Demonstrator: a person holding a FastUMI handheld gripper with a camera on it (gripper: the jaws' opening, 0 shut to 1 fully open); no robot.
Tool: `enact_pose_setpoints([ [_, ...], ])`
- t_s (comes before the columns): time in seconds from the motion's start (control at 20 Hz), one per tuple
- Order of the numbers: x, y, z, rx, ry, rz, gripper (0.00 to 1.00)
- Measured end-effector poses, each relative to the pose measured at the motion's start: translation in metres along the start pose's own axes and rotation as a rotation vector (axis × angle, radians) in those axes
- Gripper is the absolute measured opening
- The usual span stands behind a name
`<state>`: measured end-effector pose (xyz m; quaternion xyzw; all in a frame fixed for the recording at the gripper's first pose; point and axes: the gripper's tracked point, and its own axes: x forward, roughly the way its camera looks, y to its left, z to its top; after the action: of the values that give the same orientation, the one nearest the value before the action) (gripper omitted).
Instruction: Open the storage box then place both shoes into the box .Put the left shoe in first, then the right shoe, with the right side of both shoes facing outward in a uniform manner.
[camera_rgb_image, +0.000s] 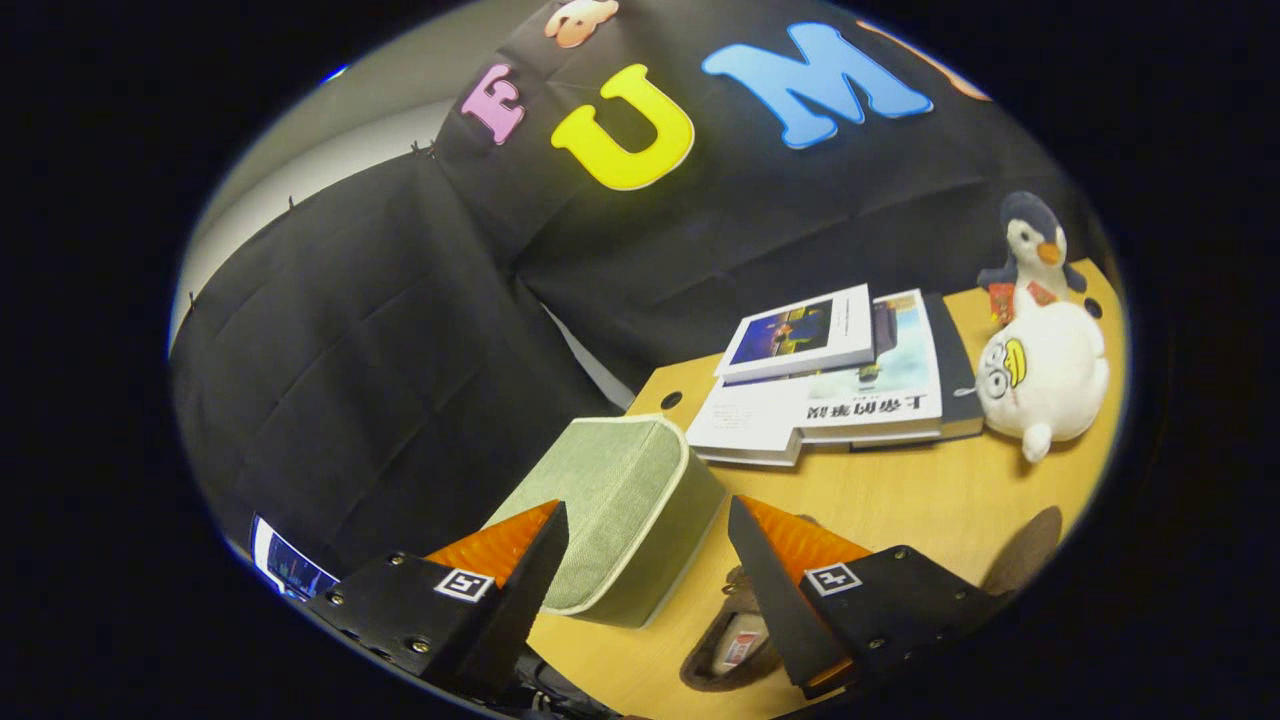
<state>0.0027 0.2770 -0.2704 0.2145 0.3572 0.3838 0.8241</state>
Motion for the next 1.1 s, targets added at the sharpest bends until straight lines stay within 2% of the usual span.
enact_pose_setpoints([
  [0.4,0.067,0.005,-0.051,0.272,0.181,0.196,0.97],
  [0.6,0.085,0.004,-0.066,0.379,0.234,0.258,0.97],
  [0.95,0.11,0.013,-0.075,0.517,0.264,0.312,0.97],
  [1.05,0.115,0.021,-0.075,0.552,0.263,0.323,0.78],
  [1.1,0.107,0.017,-0.067,0.568,0.262,0.325,0.72],
])
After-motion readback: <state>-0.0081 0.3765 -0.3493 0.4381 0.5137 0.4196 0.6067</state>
